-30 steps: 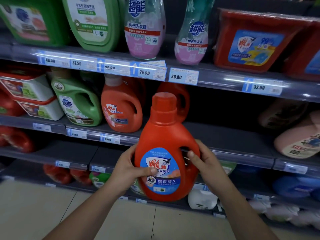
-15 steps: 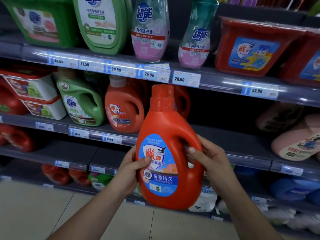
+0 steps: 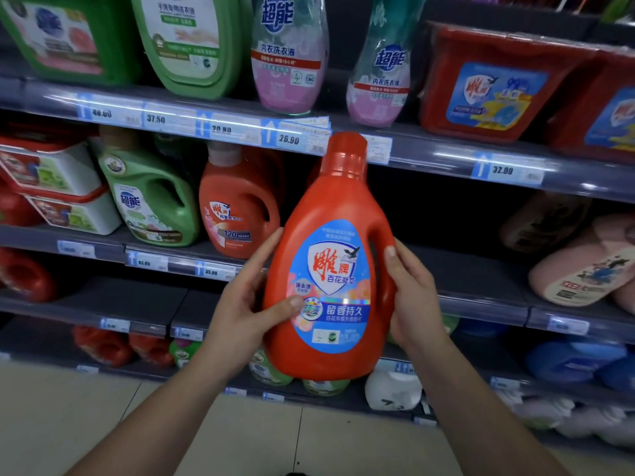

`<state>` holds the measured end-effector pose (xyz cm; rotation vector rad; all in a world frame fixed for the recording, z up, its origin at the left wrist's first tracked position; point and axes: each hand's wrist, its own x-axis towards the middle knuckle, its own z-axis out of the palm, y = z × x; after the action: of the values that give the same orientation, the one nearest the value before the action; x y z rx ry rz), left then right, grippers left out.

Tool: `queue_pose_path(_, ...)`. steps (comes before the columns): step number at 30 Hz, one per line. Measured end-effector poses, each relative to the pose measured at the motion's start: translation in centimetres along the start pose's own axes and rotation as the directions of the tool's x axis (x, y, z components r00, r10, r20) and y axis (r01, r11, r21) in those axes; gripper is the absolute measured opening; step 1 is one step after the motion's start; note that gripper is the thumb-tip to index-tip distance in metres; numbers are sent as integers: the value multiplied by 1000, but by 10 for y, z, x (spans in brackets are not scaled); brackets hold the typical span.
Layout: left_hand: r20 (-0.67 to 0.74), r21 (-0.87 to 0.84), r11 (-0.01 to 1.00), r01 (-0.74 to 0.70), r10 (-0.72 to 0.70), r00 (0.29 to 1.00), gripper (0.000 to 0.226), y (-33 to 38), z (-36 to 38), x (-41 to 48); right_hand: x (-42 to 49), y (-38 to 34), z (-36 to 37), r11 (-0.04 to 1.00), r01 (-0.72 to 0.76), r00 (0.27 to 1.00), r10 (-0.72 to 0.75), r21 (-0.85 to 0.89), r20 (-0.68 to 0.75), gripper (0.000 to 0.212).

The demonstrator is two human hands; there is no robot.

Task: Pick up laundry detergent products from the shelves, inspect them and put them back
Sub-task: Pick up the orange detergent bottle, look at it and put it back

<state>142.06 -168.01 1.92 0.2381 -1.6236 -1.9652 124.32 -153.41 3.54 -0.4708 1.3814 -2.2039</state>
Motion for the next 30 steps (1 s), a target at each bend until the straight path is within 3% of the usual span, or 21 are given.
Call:
queue_pose_path(5, -76, -146, 989, 22, -33, 997, 82, -12, -10, -3, -5, -6, -1, 996, 3, 989, 10, -85, 145, 34)
queue_pose_path(13, -136, -252, 961, 111, -149, 979, 70, -25, -27, -10, -23, 1, -9, 935, 65, 898, 97, -348, 429, 111)
queue_pose_path(18, -147, -263, 955, 141, -184, 972, 72, -27, -25, -11, -21, 3, -9, 903, 100, 908, 88, -417, 409, 113)
queue_pose_path(25, -96, -20, 986, 165, -167, 981, 84, -28, -39, -6, -18, 11, -19, 870, 131, 908, 87, -475, 410, 108)
queue_pose_path(30, -10, 176, 980, 94, -94, 996, 90, -31, -46, 5, -26, 19, -30, 763, 161, 943, 70, -626, 327, 117)
